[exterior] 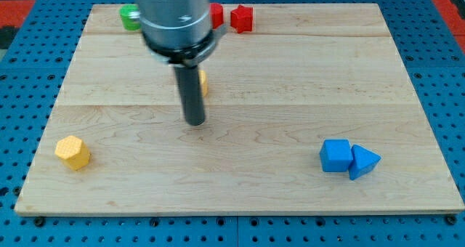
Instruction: Move the red circle to the vertical top of the yellow heart
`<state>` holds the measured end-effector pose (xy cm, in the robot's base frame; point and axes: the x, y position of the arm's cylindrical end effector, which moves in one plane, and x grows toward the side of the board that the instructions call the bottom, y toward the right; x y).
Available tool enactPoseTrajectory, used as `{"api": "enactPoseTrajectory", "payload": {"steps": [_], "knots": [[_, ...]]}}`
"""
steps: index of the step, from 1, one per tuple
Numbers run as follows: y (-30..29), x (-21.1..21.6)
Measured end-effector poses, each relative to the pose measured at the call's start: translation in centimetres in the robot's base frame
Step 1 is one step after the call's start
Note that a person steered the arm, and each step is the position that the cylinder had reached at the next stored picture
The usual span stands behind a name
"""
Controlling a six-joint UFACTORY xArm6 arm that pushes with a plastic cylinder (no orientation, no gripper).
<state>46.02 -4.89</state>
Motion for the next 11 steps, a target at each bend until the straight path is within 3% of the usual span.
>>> {"api": "enactPoseTrajectory", "payload": {"steps": [1,3,4,6,8,10,11], "knots": [[3.0,-5.0],[13.6,-19.0],[14.6,-24.4],[6.5,-26.5],[3.1,-26.8],[0.6,-20.9],[1.5,-26.5]]}}
